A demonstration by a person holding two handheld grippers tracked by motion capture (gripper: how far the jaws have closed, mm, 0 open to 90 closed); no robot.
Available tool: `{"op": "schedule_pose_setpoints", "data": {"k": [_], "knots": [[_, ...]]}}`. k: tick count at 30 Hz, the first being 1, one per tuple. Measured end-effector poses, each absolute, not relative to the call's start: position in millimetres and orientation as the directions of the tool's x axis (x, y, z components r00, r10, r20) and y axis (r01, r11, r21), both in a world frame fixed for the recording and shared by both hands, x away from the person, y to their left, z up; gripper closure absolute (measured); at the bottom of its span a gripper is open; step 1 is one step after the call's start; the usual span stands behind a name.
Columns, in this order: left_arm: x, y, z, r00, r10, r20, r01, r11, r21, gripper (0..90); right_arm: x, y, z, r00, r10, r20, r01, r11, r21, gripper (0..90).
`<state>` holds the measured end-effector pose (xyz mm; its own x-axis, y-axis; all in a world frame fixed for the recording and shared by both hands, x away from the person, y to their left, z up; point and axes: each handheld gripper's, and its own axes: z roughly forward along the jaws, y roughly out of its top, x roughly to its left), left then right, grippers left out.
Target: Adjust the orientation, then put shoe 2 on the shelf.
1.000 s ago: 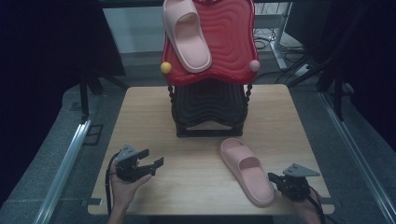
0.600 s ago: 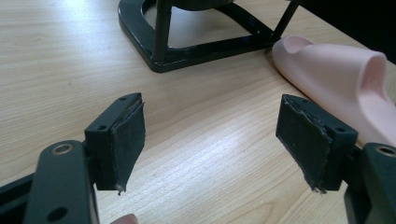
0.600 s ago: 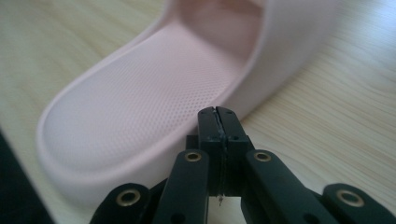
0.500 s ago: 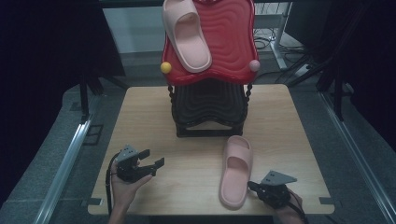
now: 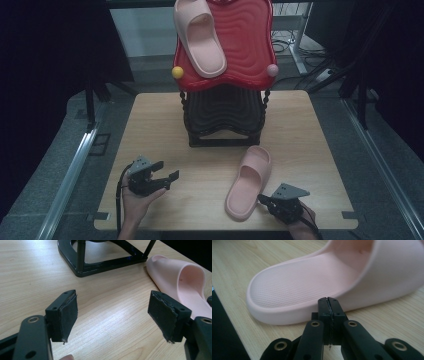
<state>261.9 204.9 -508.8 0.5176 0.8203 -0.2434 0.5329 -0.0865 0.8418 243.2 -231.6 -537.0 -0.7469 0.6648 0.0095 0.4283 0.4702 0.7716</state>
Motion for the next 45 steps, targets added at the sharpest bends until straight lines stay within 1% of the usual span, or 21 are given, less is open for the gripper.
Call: {"op": "schedule_pose_setpoints", "data": {"k": [4,6,7,8,9,10,11,14,19,20,22,24,26,27,31,32,33,36,39,42,45], "knots": [[262,200,-509,0.521,0.818,-0.243,0.533,-0.089,0.842,24.1,245,-242,-534,-0.715,0.699,0.017,0.441,0.431,0.787,89.5],[262,193,-509,0.533,0.813,-0.234,0.532,-0.107,0.840,24.1,248,-251,-532,-0.697,0.717,0.025,0.446,0.406,0.798,86.9],[262,189,-510,0.538,0.811,-0.230,0.532,-0.115,0.839,24.1,251,-261,-531,-0.678,0.734,0.034,0.455,0.383,0.804,78.2],[262,185,-510,0.542,0.809,-0.228,0.532,-0.121,0.838,24.1,251,-261,-531,-0.678,0.734,0.034,0.455,0.383,0.804,78.2],[263,179,-511,0.549,0.806,-0.220,0.535,-0.137,0.833,24.1,255,-272,-532,-0.643,0.764,0.052,0.479,0.348,0.806,62.3],[263,179,-511,0.549,0.806,-0.220,0.535,-0.137,0.833,24.1,255,-272,-532,-0.643,0.764,0.052,0.479,0.348,0.806,62.3],[265,174,-511,0.551,0.804,-0.224,0.541,-0.140,0.829,24.1,258,-283,-532,-0.608,0.790,0.075,0.496,0.305,0.813,55.4],[268,165,-511,0.554,0.801,-0.227,0.549,-0.147,0.823,24.4,261,-296,-531,-0.583,0.806,0.100,0.511,0.267,0.817,51.6],[271,148,-511,0.571,0.791,-0.220,0.547,-0.167,0.820,25.1,264,-306,-534,-0.557,0.821,0.122,0.532,0.240,0.812,49.1],[273,137,-512,0.578,0.786,-0.219,0.547,-0.175,0.818,25.8,265,-309,-535,-0.545,0.829,0.126,0.542,0.234,0.807,48.8],[273,132,-513,0.586,0.780,-0.219,0.547,-0.182,0.817,27.6,264,-311,-535,-0.539,0.832,0.132,0.542,0.222,0.810,48.6],[275,114,-515,0.616,0.757,-0.219,0.544,-0.208,0.813,30.7,263,-311,-533,-0.537,0.833,0.130,0.532,0.215,0.819,48.2],[275,106,-516,0.627,0.748,-0.218,0.544,-0.220,0.810,34.4,263,-310,-531,-0.539,0.832,0.131,0.525,0.211,0.825,48.0],[276,102,-516,0.633,0.743,-0.219,0.544,-0.226,0.808,34.4,263,-310,-531,-0.539,0.832,0.131,0.525,0.211,0.825,48.0],[283,75,-521,0.644,0.722,-0.252,0.570,-0.233,0.788,43.1,262,-309,-532,-0.536,0.834,0.129,0.528,0.213,0.822,48.0],[285,69,-522,0.648,0.718,-0.255,0.572,-0.236,0.786,47.8,263,-308,-533,-0.538,0.833,0.126,0.531,0.219,0.819,48.0],[286,62,-523,0.651,0.712,-0.262,0.575,-0.237,0.783,47.8,263,-308,-533,-0.538,0.833,0.126,0.531,0.219,0.819,48.0],[291,44,-525,0.663,0.697,-0.274,0.577,-0.241,0.780,53.3,263,-308,-534,-0.540,0.833,0.123,0.533,0.225,0.816,48.0],[294,33,-526,0.667,0.690,-0.279,0.577,-0.243,0.780,58.7,263,-310,-534,-0.530,0.839,0.124,0.537,0.218,0.815,48.0],[296,27,-526,0.667,0.690,-0.283,0.577,-0.237,0.782,61.8,263,-311,-534,-0.524,0.843,0.124,0.539,0.216,0.814,48.0],[300,22,-527,0.662,0.694,-0.284,0.579,-0.233,0.781,63.1,263,-311,-534,-0.522,0.844,0.123,0.540,0.216,0.813,48.0]]}}
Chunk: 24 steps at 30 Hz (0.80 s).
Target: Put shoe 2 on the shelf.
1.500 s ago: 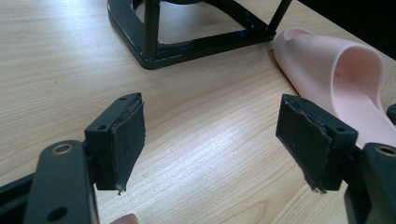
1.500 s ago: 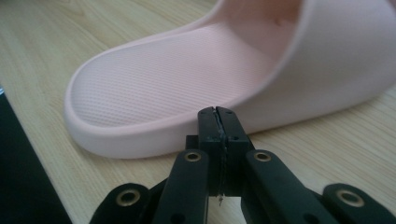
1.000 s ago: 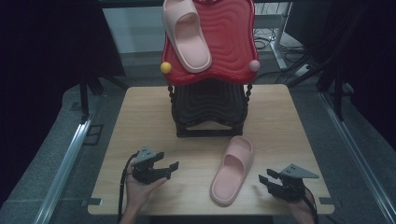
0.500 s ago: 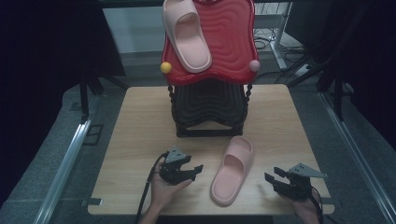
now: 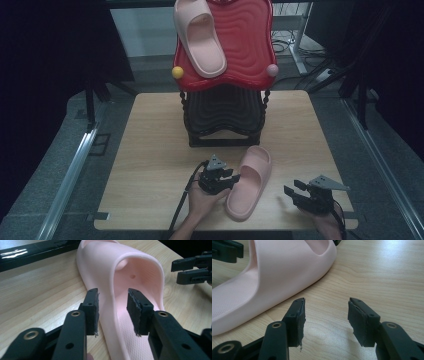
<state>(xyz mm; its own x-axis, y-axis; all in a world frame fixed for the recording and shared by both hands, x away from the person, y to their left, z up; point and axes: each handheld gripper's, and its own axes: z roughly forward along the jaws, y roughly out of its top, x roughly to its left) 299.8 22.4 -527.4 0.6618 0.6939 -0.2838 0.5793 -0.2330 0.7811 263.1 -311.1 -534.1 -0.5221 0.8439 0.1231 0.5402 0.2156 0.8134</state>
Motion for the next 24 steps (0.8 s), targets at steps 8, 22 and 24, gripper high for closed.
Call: {"op": "schedule_pose_setpoints", "data": {"k": [8,22,24], "knots": [[311,10,-534,0.640,0.713,-0.285,0.586,-0.215,0.781,67.7,263,-309,-534,-0.522,0.844,0.119,0.540,0.220,0.812,48.0],[311,-6,-537,0.585,0.768,-0.263,0.587,-0.177,0.790,82.4,263,-311,-534,-0.511,0.846,0.150,0.554,0.191,0.811,47.9],[311,-7,-538,0.580,0.771,-0.262,0.584,-0.169,0.794,84.0,263,-312,-533,-0.506,0.850,0.150,0.555,0.187,0.811,47.9]]}}
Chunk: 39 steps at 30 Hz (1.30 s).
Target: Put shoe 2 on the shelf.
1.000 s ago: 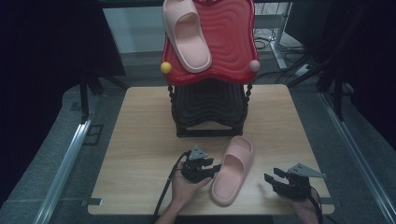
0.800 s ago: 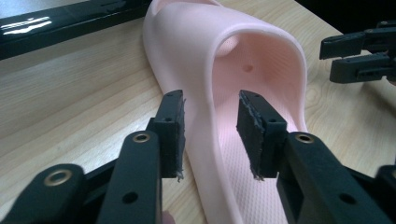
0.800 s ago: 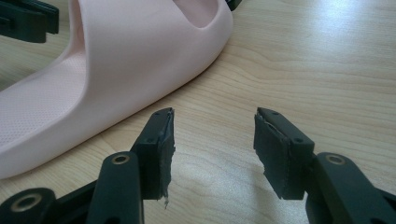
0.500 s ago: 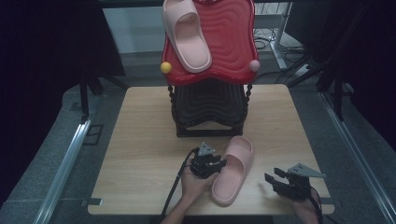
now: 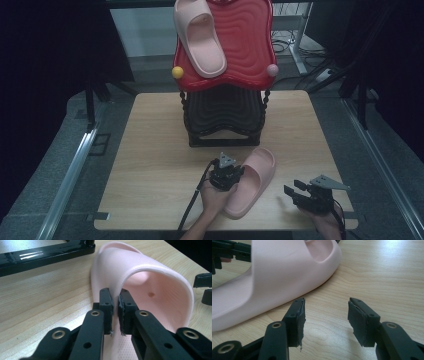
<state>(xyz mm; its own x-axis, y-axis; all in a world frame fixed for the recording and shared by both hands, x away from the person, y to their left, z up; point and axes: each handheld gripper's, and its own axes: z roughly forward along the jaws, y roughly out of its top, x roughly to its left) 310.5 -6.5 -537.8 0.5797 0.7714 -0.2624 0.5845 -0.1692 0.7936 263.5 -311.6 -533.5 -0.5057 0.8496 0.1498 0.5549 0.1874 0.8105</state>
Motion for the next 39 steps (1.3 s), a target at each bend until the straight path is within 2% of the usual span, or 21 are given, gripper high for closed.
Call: {"op": "schedule_pose_setpoints", "data": {"k": [7,15,39], "knots": [[308,-2,-539,0.579,0.767,-0.276,0.584,-0.155,0.796,85.4,264,-315,-533,-0.492,0.857,0.152,0.555,0.175,0.813,47.9],[298,8,-525,0.593,0.758,-0.272,0.535,-0.118,0.837,85.4,263,-317,-532,-0.481,0.864,0.150,0.553,0.166,0.816,47.9],[279,63,-486,0.574,0.770,-0.278,0.429,0.007,0.903,85.3,265,-320,-535,-0.459,0.875,0.153,0.566,0.156,0.809,47.9]]}}
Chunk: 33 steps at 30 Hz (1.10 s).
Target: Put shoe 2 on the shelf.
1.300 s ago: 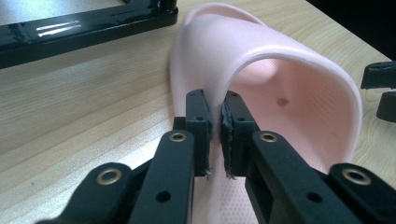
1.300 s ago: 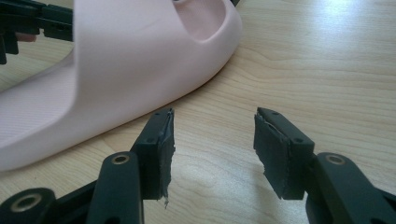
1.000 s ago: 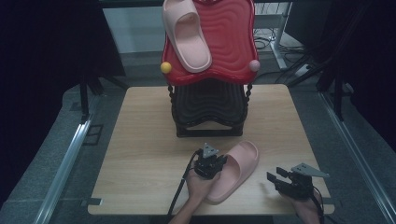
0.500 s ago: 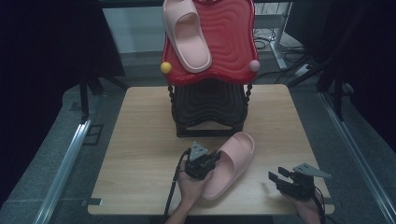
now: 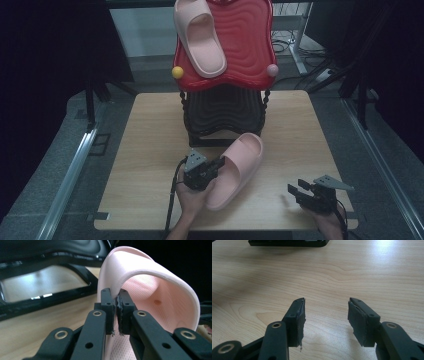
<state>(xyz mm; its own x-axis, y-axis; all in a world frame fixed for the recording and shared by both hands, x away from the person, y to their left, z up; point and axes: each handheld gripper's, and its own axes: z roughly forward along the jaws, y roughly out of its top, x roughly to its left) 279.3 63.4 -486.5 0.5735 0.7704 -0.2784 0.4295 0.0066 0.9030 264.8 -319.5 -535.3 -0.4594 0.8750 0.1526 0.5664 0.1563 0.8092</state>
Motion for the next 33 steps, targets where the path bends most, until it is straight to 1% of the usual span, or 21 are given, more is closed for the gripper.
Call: {"op": "schedule_pose_setpoints", "data": {"k": [11,24,33], "knots": [[274,67,-453,0.599,0.761,-0.247,0.357,0.023,0.934,85.3,265,-320,-536,-0.453,0.878,0.157,0.571,0.151,0.807,47.6],[276,65,-427,0.612,0.748,-0.257,0.315,0.068,0.947,85.3,267,-323,-540,-0.430,0.889,0.158,0.589,0.143,0.795,46.0],[278,71,-397,0.614,0.753,-0.239,0.259,0.093,0.961,85.3,268,-325,-541,-0.420,0.894,0.157,0.590,0.137,0.795,45.5]]}}
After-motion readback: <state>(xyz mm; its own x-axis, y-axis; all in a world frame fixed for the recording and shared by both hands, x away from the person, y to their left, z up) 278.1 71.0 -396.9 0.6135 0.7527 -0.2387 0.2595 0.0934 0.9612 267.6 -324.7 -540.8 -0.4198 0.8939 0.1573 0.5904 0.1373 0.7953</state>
